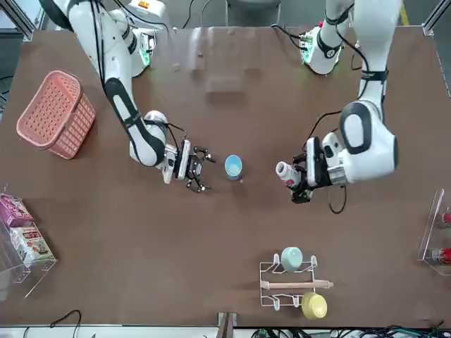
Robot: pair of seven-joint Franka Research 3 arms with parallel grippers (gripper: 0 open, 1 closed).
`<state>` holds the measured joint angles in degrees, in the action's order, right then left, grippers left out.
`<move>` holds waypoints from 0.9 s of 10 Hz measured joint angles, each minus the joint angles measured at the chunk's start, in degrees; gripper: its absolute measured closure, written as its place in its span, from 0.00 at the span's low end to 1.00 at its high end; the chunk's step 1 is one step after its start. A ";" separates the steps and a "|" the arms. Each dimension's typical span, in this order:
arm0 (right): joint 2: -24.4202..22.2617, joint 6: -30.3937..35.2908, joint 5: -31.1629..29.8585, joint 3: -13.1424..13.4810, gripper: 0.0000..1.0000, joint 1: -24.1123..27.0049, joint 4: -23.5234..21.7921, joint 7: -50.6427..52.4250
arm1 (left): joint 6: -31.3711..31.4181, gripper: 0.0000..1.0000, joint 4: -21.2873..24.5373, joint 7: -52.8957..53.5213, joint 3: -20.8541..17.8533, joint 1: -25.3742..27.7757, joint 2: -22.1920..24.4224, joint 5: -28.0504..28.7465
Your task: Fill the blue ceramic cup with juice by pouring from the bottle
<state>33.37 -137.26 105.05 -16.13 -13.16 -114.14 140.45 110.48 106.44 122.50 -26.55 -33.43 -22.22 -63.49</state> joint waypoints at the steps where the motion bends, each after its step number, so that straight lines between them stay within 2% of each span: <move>1: -2.08 -1.92 -2.63 0.00 0.00 1.41 -0.65 0.01 | -4.06 0.68 0.03 2.73 0.25 3.49 0.10 -0.32; 4: -7.48 -7.41 -15.89 0.03 0.00 6.14 -1.15 -2.34 | -15.32 0.69 0.69 10.97 0.65 12.17 -0.27 -1.90; 6: -10.12 -9.08 -31.65 0.06 0.00 9.34 -0.26 -10.22 | -26.87 0.69 1.23 16.33 2.80 20.26 -2.56 -4.53; 7: -11.00 -9.56 -41.40 0.07 0.00 11.06 1.17 -17.55 | -30.94 0.69 1.31 19.47 5.95 25.52 -4.44 -5.50; 9: -11.60 -9.50 -59.50 0.05 0.00 13.67 5.11 -37.14 | -34.33 0.69 1.52 26.26 15.08 37.30 -9.05 -5.70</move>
<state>21.77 -146.76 45.55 -16.08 0.52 -109.03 103.31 76.15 107.96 148.76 -11.48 3.87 -31.27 -69.19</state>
